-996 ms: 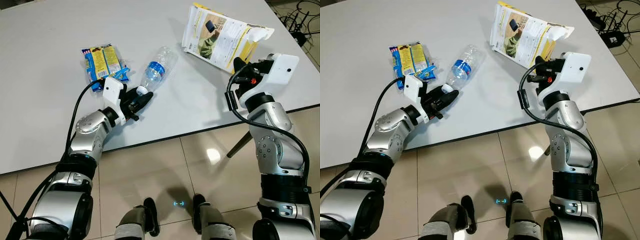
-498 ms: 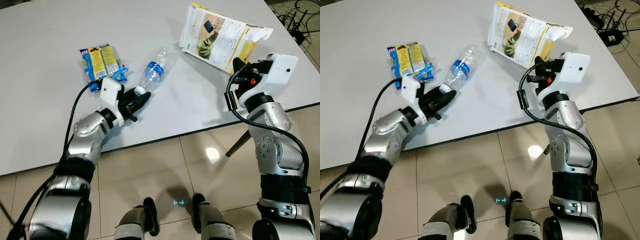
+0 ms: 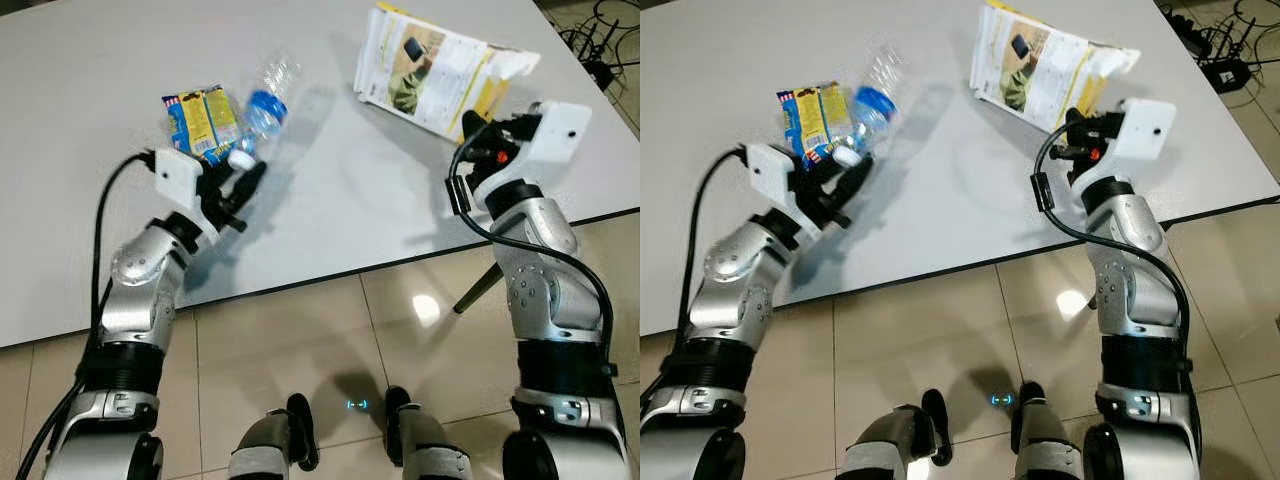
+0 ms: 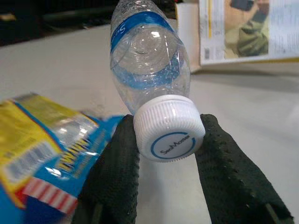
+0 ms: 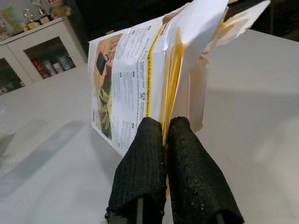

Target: Picking trash to rubbish bin

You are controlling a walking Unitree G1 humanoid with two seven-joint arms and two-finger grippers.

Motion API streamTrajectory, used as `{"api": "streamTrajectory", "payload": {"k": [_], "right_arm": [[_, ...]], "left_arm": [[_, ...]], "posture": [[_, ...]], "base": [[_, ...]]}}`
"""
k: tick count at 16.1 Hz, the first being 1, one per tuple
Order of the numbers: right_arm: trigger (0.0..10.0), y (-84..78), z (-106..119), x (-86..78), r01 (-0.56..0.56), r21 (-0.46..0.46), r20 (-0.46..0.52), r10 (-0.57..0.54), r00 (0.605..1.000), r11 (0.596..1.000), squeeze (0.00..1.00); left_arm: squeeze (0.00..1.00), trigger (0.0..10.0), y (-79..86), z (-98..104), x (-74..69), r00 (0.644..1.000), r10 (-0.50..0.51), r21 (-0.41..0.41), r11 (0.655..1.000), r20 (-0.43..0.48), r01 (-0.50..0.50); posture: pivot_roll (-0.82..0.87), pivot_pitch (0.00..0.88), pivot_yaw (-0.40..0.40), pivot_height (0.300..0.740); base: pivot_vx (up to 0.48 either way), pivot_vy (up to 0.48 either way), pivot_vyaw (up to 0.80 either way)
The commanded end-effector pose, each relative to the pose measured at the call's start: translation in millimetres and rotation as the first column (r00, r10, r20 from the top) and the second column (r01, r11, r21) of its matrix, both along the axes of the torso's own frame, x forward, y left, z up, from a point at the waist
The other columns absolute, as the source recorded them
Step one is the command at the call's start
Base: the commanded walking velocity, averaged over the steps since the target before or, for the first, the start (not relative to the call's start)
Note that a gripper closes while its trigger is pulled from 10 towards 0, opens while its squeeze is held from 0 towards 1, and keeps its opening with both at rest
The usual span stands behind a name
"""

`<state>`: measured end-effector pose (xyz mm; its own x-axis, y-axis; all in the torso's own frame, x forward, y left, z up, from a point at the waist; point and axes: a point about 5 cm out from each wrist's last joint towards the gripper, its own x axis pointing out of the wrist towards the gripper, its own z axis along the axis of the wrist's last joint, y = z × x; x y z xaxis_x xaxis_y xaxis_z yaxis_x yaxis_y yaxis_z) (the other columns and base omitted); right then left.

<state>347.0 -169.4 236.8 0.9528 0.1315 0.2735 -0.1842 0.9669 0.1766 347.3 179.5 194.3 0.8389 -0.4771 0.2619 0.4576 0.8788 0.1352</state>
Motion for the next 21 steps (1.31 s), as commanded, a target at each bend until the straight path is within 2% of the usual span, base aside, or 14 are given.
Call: {"api": "streamTrajectory", "payload": {"k": [1,4,7,8,9,10,11,12,14,17,21], "right_arm": [[10.0,2.8,-0.8,2.0,-0.015,0.004,0.004,0.015,1.0,1.0,0.0],[10.0,5.2,1.4,8.3,-0.022,0.0,0.015,0.022,1.0,1.0,0.0],[10.0,8.8,2.7,16.9,-0.036,-0.008,0.027,0.036,0.999,0.999,0.0],[10.0,10.2,2.7,19.1,-0.043,-0.011,0.03,0.043,0.999,0.999,0.0],[10.0,13.4,2.9,19.0,-0.055,-0.034,0.041,0.057,0.998,0.998,0.0],[10.0,14.3,2.6,19.5,-0.059,-0.038,0.041,0.06,0.997,0.998,0.0],[10.0,19.1,1.6,20.2,-0.08,-0.054,0.043,0.082,0.996,0.995,0.0],[10.0,21.5,0.9,20.8,-0.09,-0.059,0.044,0.092,0.995,0.994,0.0],[10.0,25.8,-1.2,22.6,-0.106,-0.062,0.046,0.109,0.993,0.992,0.0],[10.0,35.3,-5.8,20.9,-0.139,-0.064,0.043,0.142,0.989,0.988,0.0],[10.0,37.8,-5.9,20.4,-0.147,-0.07,0.046,0.15,0.988,0.987,0.0]], "left_arm": [[0.0,0.0,9.9,8.0,-2.7,0.998,0.059,0.008,0.998,0.034,-0.059],[0.0,0.0,15.2,19.7,-7.3,0.982,0.16,0.006,0.987,0.1,-0.161],[0.0,0.0,23.1,27.8,-13.1,0.95,0.28,0.002,0.959,0.137,-0.283],[0.0,1.2,27.6,30.6,-15.7,0.934,0.323,0.0,0.945,0.152,-0.326],[0.0,3.6,32.3,34.7,-20.8,0.912,0.378,-0.016,0.925,0.159,-0.381],[0.0,3.6,32.9,35.6,-21.4,0.908,0.389,-0.027,0.921,0.158,-0.39],[0.0,6.5,33.1,37.9,-25.6,0.88,0.448,-0.055,0.894,0.156,-0.445],[0.0,9.5,31.4,37.2,-28.0,0.867,0.475,-0.075,0.88,0.148,-0.469],[0.0,10.0,22.7,31.8,-31.9,0.858,0.495,-0.078,0.869,0.138,-0.489],[0.0,10.0,13.4,24.5,-36.0,0.847,0.524,-0.104,0.851,0.089,-0.515],[0.0,10.0,8.1,28.0,-34.5,0.847,0.526,-0.117,0.849,0.083,-0.516]], "posture": [[-0.11,0.264,0.126,0.74],[-0.1,0.23,0.121,0.74],[-0.09,0.177,0.107,0.74],[-0.09,0.161,0.102,0.74],[-0.08,0.142,0.098,0.74],[-0.08,0.137,0.096,0.74],[-0.07,0.112,0.089,0.74],[-0.07,0.101,0.085,0.74],[-0.07,0.086,0.08,0.74],[-0.07,0.065,0.08,0.74],[-0.08,0.059,0.082,0.74]], "base": [[0.0,0.0,0.0],[0.0,0.0,0.0],[0.0,0.0,0.0],[0.0,0.0,0.0],[0.0,0.0,0.0],[0.0,0.0,0.0],[0.0,0.0,0.0],[0.0,0.0,0.0],[0.0,0.0,0.0],[0.0,0.0,0.0],[0.0,0.0,-0.33]]}}
